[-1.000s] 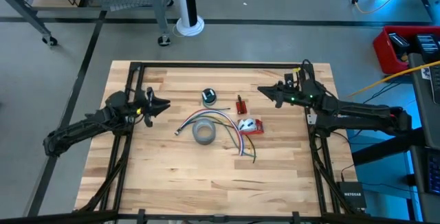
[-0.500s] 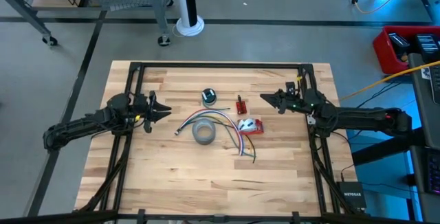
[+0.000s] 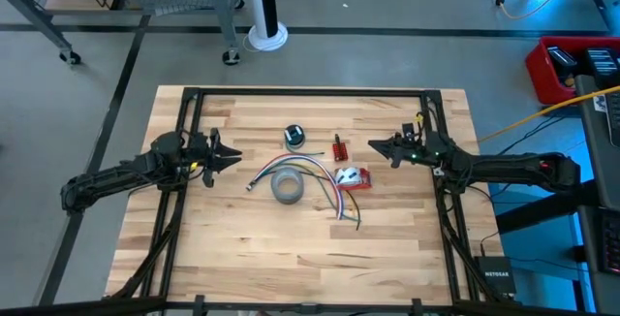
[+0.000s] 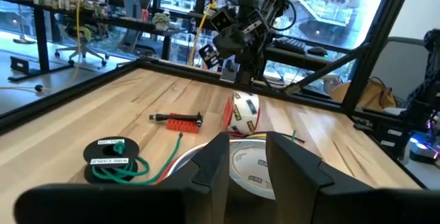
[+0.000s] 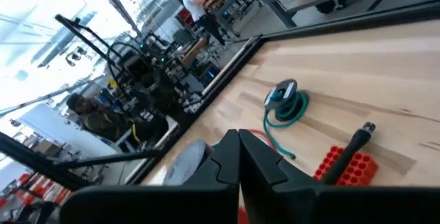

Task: Coil cords
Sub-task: Return to Home Position

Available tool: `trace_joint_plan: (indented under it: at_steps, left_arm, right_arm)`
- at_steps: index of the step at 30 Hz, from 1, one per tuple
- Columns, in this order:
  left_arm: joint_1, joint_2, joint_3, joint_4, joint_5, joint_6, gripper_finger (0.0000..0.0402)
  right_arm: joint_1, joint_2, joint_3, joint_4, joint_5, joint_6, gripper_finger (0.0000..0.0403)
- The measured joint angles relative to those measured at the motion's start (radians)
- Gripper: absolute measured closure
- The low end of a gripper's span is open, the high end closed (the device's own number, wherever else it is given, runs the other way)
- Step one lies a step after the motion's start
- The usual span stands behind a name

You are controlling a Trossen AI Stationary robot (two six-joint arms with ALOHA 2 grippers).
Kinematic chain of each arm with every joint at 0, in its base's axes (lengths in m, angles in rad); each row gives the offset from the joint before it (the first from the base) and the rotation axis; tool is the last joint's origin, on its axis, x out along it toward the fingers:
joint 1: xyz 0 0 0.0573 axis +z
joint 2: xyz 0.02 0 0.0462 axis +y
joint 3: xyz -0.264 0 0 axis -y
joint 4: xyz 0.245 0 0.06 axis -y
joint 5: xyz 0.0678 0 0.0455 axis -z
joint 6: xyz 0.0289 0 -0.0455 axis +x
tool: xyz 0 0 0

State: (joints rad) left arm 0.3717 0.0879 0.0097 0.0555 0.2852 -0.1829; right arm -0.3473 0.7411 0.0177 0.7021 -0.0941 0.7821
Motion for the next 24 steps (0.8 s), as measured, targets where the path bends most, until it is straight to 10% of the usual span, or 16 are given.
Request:
trace_joint_plan:
  at_steps: [24]
  left_arm:
    - [0.0, 0.001, 0.0, -0.001, 0.0, 0.0, 0.0314]
  right_arm:
    - [0.0, 0.001, -0.009, -0.167, 0.05, -0.002, 0.04]
